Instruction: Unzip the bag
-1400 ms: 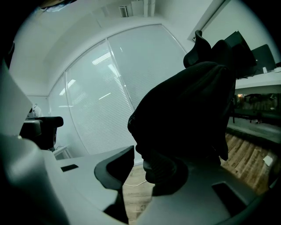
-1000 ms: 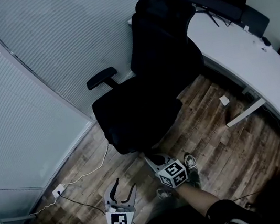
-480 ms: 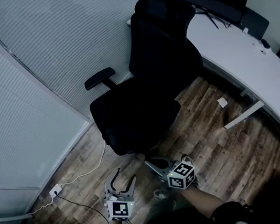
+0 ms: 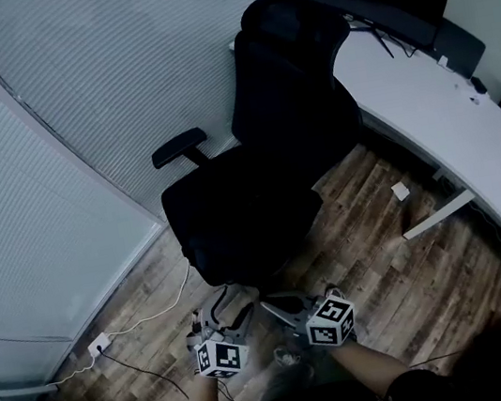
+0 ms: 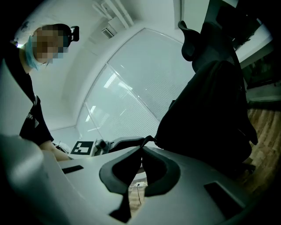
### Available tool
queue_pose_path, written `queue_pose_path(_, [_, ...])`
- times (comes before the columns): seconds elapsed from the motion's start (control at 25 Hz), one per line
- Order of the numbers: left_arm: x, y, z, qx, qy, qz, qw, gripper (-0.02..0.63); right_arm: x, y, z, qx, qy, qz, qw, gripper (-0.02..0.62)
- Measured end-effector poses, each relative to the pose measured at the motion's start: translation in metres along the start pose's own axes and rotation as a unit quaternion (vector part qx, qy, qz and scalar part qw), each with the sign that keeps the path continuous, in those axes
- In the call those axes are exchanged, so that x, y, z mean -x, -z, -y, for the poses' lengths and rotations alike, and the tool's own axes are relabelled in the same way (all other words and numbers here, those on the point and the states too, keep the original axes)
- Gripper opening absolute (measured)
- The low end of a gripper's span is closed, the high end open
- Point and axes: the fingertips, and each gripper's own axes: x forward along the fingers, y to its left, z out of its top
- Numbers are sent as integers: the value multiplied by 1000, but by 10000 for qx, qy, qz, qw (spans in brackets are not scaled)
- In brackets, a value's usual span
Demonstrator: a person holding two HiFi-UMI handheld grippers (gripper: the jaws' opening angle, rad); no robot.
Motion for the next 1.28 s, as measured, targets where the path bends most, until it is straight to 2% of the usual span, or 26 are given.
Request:
queue_pose_path(0.24, [-25,-9,0,-419,225,62,9989,295,6,-5,0,-39,-266,-111,9996,46])
queue_pose_path(0.52, [-44,-25,5,-1000,260,68,9946,287,5,-12,2,37,-424,-220,9988,46])
queue_pose_path(0.76, [-45,-30,-9,-1277,-163,-82,9916,156,3,-22,0,-7,-532,-160,9985,46])
queue_pose_path(0.88, [-47,-32,-13,-1377,-282,-190,9899,118,6,-32,1,-188,-575,-11,9982,46])
queue_pose_path(1.04, [-47,-33,-16,-1474,-275,-270,9883,100,11,-46,2,-595,-651,288,9957,46])
queue_pose_path(1.2, [-44,-34,-18,-1546,-256,-325,9871,95,19,-62,3,-1252,-817,755,9859,46])
queue_pose_path(1.28, [-43,-34,-20,-1515,-283,-373,9874,91,23,-70,4,-1404,-854,876,9825,45])
